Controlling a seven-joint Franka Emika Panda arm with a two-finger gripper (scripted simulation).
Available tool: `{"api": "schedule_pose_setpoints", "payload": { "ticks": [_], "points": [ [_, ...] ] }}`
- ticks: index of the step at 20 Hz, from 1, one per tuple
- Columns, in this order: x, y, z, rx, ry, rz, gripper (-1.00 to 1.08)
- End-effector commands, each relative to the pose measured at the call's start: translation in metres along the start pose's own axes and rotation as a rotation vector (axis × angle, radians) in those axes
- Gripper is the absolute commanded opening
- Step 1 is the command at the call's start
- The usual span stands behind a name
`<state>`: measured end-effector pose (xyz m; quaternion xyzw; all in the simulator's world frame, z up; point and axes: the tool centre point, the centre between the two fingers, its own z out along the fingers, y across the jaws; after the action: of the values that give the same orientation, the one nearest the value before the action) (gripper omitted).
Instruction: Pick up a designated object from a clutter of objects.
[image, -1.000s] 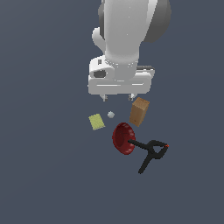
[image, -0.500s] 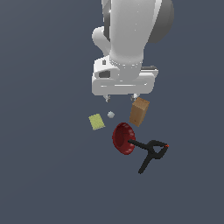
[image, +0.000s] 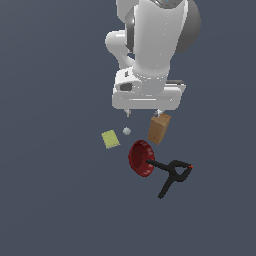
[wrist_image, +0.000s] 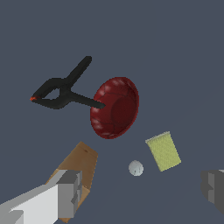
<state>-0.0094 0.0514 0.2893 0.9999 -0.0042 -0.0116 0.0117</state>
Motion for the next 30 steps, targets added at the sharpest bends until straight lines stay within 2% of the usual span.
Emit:
{"api": "schedule_pose_setpoints", "payload": {
  "ticks": [1, 19, 30],
  "points": [
    [-0.004, -0.007, 0.006, 0.002, 0.001, 0.035, 1.0],
    [-0.05, -0.068, 0.058, 0.019, 0.011, 0.372, 1.0],
    [-0.082, -0.095, 0.085, 0.027, 0.014, 0.562, 1.0]
  ]
}}
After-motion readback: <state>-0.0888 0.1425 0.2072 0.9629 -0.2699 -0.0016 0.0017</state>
